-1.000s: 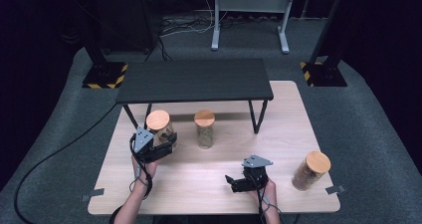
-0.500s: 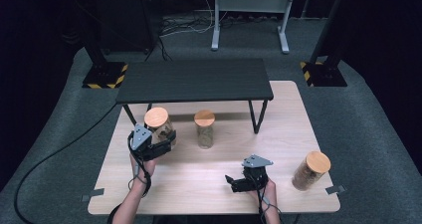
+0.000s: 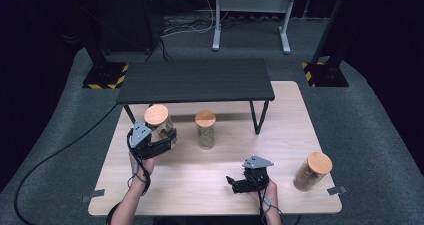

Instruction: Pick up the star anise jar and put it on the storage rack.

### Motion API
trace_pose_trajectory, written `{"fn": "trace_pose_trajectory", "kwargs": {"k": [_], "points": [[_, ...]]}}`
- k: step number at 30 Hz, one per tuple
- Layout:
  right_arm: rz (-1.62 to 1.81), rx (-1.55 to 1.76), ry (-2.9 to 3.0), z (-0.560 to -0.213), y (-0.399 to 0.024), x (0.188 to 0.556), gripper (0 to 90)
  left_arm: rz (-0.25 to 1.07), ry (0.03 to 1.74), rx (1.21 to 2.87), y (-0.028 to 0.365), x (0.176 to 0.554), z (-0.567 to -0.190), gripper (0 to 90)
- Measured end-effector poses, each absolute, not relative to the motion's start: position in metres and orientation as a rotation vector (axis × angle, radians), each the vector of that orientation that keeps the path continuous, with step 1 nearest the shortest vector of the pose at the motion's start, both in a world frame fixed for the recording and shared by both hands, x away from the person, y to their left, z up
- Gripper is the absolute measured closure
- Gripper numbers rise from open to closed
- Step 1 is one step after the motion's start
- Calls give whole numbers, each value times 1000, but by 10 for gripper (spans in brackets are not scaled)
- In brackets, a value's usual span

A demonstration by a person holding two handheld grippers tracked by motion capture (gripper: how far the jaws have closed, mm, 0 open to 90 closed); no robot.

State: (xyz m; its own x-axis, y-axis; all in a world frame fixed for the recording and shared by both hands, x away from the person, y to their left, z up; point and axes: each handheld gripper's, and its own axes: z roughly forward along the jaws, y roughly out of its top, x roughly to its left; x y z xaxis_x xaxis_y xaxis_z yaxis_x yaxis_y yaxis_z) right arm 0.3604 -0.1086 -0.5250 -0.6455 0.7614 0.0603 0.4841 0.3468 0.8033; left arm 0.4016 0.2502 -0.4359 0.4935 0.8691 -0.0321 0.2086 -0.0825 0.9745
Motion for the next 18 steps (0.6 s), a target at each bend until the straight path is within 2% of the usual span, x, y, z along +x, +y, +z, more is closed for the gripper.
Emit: {"fn": "trace_pose_trajectory", "kwargs": {"k": [18], "points": [[1190, 1098, 2297, -525, -108, 361, 19, 719, 907, 1593, 248, 402, -409, 248]]}}
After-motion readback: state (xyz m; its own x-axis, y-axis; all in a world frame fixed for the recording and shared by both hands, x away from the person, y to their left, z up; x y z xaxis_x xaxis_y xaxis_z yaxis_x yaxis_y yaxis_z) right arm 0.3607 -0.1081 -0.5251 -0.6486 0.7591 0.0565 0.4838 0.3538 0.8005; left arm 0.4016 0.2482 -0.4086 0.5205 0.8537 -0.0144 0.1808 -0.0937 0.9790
